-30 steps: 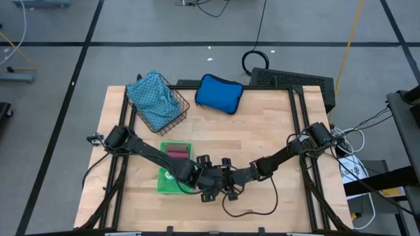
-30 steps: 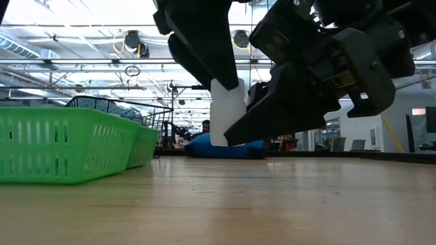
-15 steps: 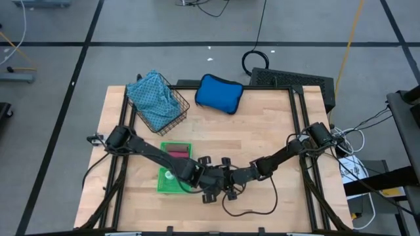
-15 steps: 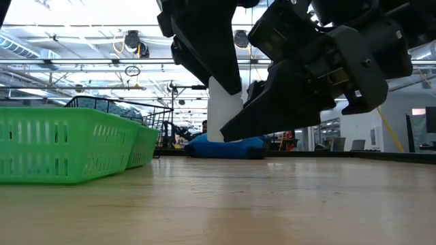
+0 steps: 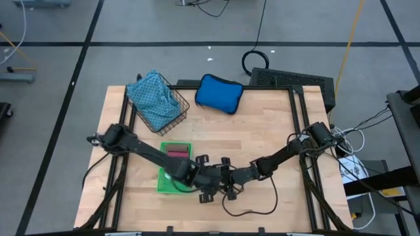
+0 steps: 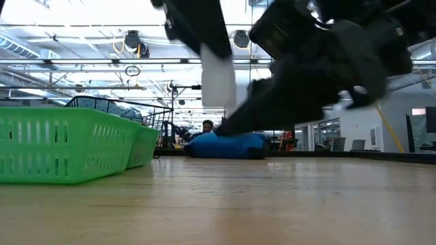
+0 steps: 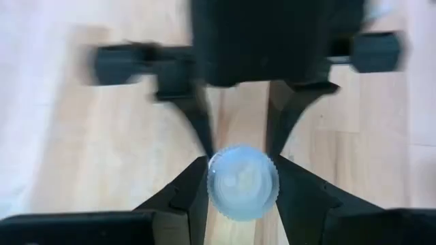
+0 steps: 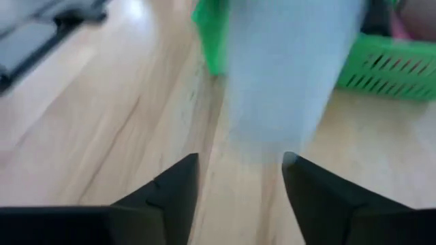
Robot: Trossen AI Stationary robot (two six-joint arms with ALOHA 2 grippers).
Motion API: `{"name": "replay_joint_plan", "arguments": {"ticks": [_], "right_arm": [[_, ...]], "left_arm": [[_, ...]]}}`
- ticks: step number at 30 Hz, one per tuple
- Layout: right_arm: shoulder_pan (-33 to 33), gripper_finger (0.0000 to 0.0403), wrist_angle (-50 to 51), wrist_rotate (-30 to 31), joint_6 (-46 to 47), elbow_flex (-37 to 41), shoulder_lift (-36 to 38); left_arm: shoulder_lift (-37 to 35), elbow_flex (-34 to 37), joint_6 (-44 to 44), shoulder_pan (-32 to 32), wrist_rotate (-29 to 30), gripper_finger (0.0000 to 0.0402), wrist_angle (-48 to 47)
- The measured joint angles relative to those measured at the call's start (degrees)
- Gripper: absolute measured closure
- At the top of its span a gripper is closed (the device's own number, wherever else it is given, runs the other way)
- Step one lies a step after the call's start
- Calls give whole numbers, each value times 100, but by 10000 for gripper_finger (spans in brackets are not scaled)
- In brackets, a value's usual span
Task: Pick & Place Medicine items
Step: Put the white pill bottle into the bottom green basket
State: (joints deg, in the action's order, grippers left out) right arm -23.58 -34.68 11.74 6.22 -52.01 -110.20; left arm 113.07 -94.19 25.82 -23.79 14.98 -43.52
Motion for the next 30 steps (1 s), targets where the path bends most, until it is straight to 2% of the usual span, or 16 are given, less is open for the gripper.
{"name": "replay_joint_plan", "arguments": {"ticks": [6, 10, 14, 25, 30], "right_arm": [[-4, 163, 543, -6, 53, 18, 385], [-3, 156, 933, -1, 97, 20, 730], [-3, 160, 1130, 1, 96, 26, 1081], [-16, 164, 1006, 25, 208, 527, 1770], [-54, 163, 809, 38, 208, 674, 1875]], "left_arm": [[-672, -11, 648, -498, 520, 262, -828], [-998, -11, 1500, -853, 642, 262, -1644], [-1003, 78, 2294, -1164, 780, 262, -2160], [-1005, 1132, 3877, -1720, 770, 262, -2049], [-1003, 1633, 4209, -1740, 731, 262, -1813]]}}
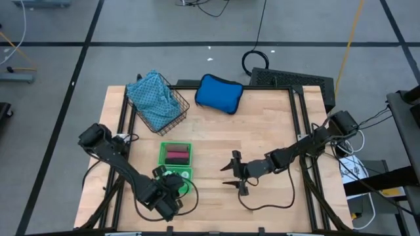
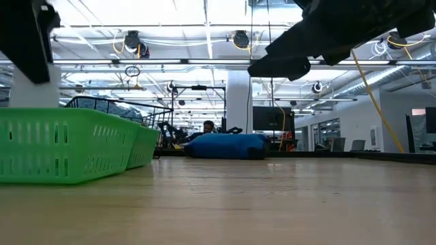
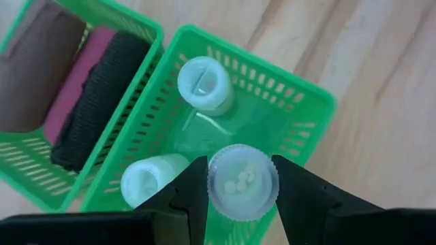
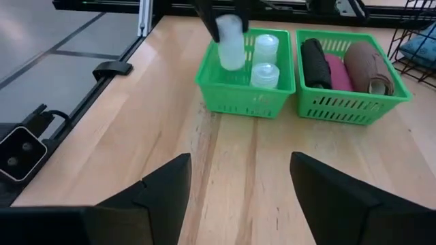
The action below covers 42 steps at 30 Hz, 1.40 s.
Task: Pick & Place Medicine items
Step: Put the white pill bottle into the bottom green basket, then return to Home Position
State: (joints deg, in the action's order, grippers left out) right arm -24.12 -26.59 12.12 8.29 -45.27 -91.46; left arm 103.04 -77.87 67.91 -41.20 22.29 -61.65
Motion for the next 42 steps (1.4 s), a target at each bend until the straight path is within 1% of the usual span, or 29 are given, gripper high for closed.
{"name": "replay_joint_plan", "arguments": {"ticks": [5, 8, 11, 16, 18, 22, 25, 28, 31, 34, 38, 40, 42], "right_arm": [[-11, 163, -46, 2, 2, 8, 4], [-15, 163, -67, 0, 0, 7, 4], [-15, 163, -58, 0, -13, 7, 4], [-15, 163, -59, 0, -42, 7, 3], [-15, 163, -62, -1, -40, 8, 4], [-15, 165, -61, -20, -4, 8, 4], [-15, 164, -61, -20, 0, 6, 4], [-15, 163, -62, -22, 158, 6, 2], [-15, 164, -102, -23, 289, 6, 2], [-15, 164, -99, -24, 256, 6, 8], [-15, 163, 55, -26, 138, 8, 197], [-15, 164, 360, -28, 130, 7, 492], [-15, 166, 925, -27, 46, 6, 968]], "left_arm": [[0, 445, -211, 123, -169, 262, 779], [0, 674, -299, 200, -290, 262, 1091], [0, 815, -340, 273, -329, 262, 1226], [0, 833, -481, 335, -379, 257, 1231], [0, 833, -483, 355, -382, 232, 1229], [0, 833, -379, 385, -401, 162, 1229], [0, 833, -386, 429, -420, 121, 1224], [0, 800, -490, 491, -540, 91, 1197], [-95, 731, -532, 527, -545, 70, 1203], [-399, 704, -773, 556, -416, 55, 1215], [-1188, 704, -1306, 556, -74, 43, 1158], [-1742, 702, -2049, 563, 48, 40, 1000], [-2358, 700, -3013, 640, 5, 40, 762]]}}
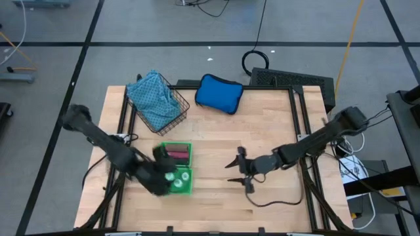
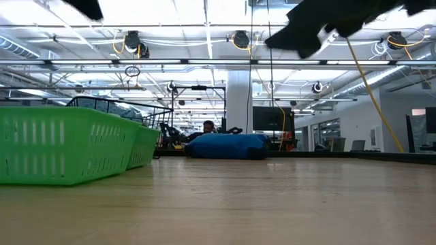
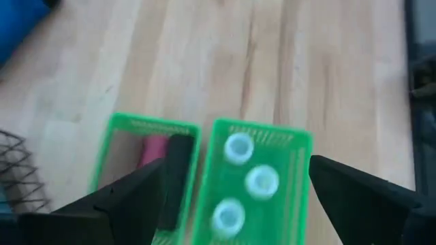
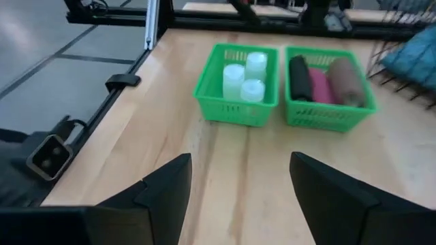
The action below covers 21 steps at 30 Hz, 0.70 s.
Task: Pick & Place Medicine items
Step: Return to Home Position
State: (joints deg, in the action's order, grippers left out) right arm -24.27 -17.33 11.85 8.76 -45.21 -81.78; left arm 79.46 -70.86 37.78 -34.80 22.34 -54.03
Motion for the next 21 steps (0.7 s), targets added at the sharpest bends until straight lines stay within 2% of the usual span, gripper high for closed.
{"name": "replay_joint_plan", "arguments": {"ticks": [3, 6, 9, 13, 16, 18, 21], "right_arm": [[-25, 167, 894, -1, -147, 0, 891], [-59, 166, 1616, 1, -253, 0, 1847], [-64, 165, 2179, -5, -363, 0, 2758], [-57, 167, 2948, 3, -612, 0, 3866], [-57, 166, 3723, 22, -795, 0, 4699], [-59, 165, 4071, 193, -647, 1, 5183], [-55, 165, 4036, 451, -461, 127, 5768]], "left_arm": [[-831, -7, -204, 136, -279, 39, 4], [-1651, -7, -512, 209, -138, 39, 37], [-2331, -13, -1385, 181, 566, 39, 54], [-3021, 0, -1913, 139, 1872, 39, 186], [-3457, 380, -2376, 148, 2476, 39, 763], [-3748, 933, -2939, 191, 2300, 37, 1610], [-4190, 2038, -3863, 464, 1303, 38, 3242]]}}
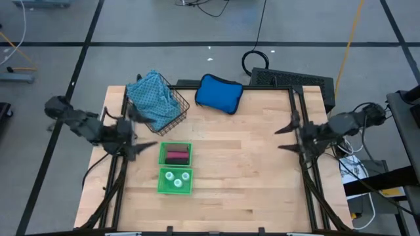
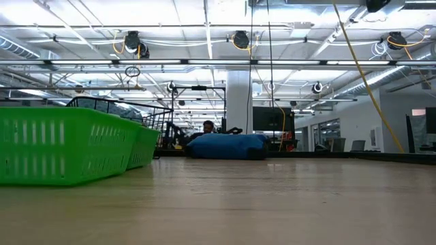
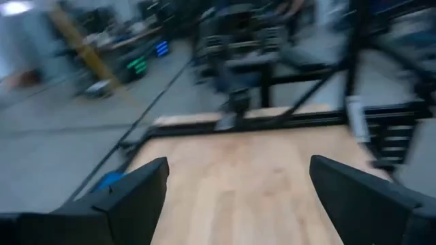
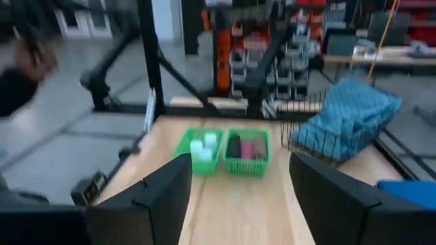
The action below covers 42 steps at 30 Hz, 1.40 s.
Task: Pick & Place Medicine items
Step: Return to Home Position
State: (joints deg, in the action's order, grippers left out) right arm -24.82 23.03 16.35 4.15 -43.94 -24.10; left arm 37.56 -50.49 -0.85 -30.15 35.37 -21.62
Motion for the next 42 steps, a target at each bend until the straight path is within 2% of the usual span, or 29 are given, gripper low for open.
{"name": "replay_joint_plan", "arguments": {"ticks": [2, 4, 9, 13, 15, 22, 26, 42], "right_arm": [[-2, 165, -179, 12, -62, 158, 285], [0, 164, -298, 17, -159, 305, 484], [0, 165, -504, 37, -130, 746, 827], [0, 165, -1219, 571, 114, 1343, 1100], [0, 165, -1437, 649, 134, 1611, 1234], [0, 165, -2282, 648, 266, 2415, 1483], [0, 165, -2795, 643, 275, 2856, 1495], [0, 165, -4135, 613, -51, 4107, 1499]], "left_arm": [[-284, 708, -264, 259, -678, 40, 796], [-554, 1365, -247, 535, -1100, 43, 1363], [-1131, 2876, 384, 1309, -1260, 43, 2407], [-1632, 3648, 529, 1802, -2172, 37, 3137], [-1844, 3913, 554, 1986, -2525, 37, 3290], [-2230, 4548, 742, 2383, -2927, 36, 3599], [-2268, 4971, 843, 2533, -2998, 36, 4168], [-2258, 4965, 711, 2611, -3088, 36, 4070]]}}
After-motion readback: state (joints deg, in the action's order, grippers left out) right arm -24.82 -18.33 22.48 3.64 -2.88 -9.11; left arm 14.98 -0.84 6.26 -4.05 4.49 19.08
